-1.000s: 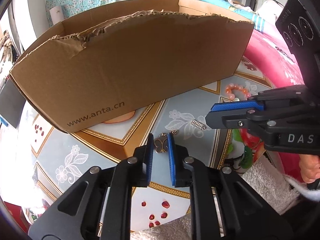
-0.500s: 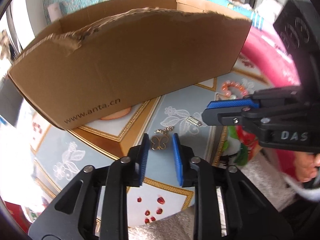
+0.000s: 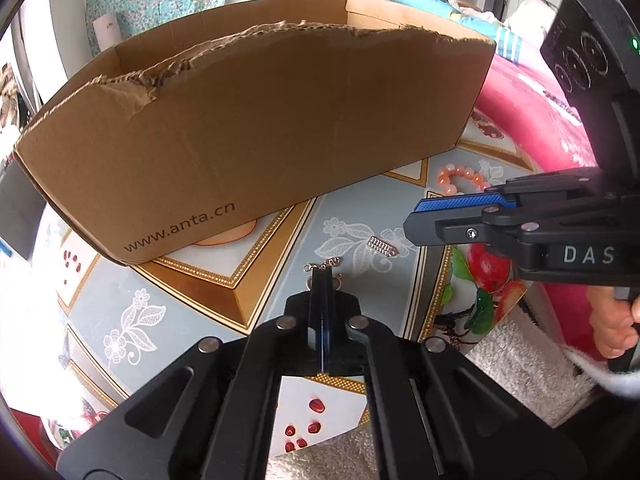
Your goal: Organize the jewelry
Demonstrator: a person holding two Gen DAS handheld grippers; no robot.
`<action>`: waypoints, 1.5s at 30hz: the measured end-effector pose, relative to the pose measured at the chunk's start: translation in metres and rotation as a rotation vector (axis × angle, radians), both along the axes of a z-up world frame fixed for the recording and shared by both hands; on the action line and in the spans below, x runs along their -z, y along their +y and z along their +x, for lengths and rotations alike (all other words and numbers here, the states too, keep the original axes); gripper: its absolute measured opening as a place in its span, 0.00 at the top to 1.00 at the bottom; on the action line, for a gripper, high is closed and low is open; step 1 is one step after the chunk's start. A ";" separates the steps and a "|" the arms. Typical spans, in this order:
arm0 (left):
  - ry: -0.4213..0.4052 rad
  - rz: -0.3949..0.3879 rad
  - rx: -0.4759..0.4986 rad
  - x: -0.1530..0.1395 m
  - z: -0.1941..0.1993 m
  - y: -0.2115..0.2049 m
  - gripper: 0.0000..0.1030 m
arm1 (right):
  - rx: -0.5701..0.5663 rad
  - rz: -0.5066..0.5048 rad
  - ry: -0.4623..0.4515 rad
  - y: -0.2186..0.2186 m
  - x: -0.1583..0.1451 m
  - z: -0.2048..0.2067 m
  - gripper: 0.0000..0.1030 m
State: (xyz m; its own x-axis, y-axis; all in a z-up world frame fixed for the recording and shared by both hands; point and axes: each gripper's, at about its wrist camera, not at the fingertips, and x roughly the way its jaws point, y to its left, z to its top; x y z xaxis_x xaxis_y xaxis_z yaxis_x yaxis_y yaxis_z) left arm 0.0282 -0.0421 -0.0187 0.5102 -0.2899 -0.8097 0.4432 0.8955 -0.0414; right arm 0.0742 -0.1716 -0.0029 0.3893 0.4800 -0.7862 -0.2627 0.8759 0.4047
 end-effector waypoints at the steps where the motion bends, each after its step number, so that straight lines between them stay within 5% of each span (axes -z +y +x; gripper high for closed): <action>1: 0.000 -0.014 -0.007 -0.001 0.000 0.003 1.00 | 0.000 0.000 -0.002 -0.001 -0.001 -0.001 0.86; 13: 0.006 0.026 0.007 0.000 -0.003 0.004 1.00 | -0.009 -0.002 -0.005 0.000 -0.002 -0.003 0.86; 25: 0.008 -0.039 0.086 -0.001 -0.013 -0.007 0.99 | -0.001 -0.006 -0.003 0.003 -0.002 -0.002 0.86; 31: -0.055 -0.015 0.129 -0.008 -0.019 -0.002 0.75 | -0.005 -0.005 0.001 0.005 -0.001 -0.002 0.86; 37: -0.062 0.039 0.152 0.000 -0.013 -0.013 0.75 | -0.005 -0.006 0.000 0.008 -0.001 -0.002 0.86; 40: -0.064 0.040 0.165 0.000 -0.012 -0.017 0.87 | 0.001 -0.006 0.000 0.008 -0.001 -0.002 0.86; 45: -0.066 0.045 0.174 0.002 -0.010 -0.024 0.88 | 0.004 -0.005 -0.001 0.006 -0.001 -0.002 0.86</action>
State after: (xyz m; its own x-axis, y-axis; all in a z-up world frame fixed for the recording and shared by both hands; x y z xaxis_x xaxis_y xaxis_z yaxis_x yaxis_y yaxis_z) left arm 0.0179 -0.0657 -0.0210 0.5082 -0.3430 -0.7900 0.5921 0.8052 0.0313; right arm 0.0721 -0.1661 -0.0020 0.3915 0.4743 -0.7885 -0.2597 0.8790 0.3998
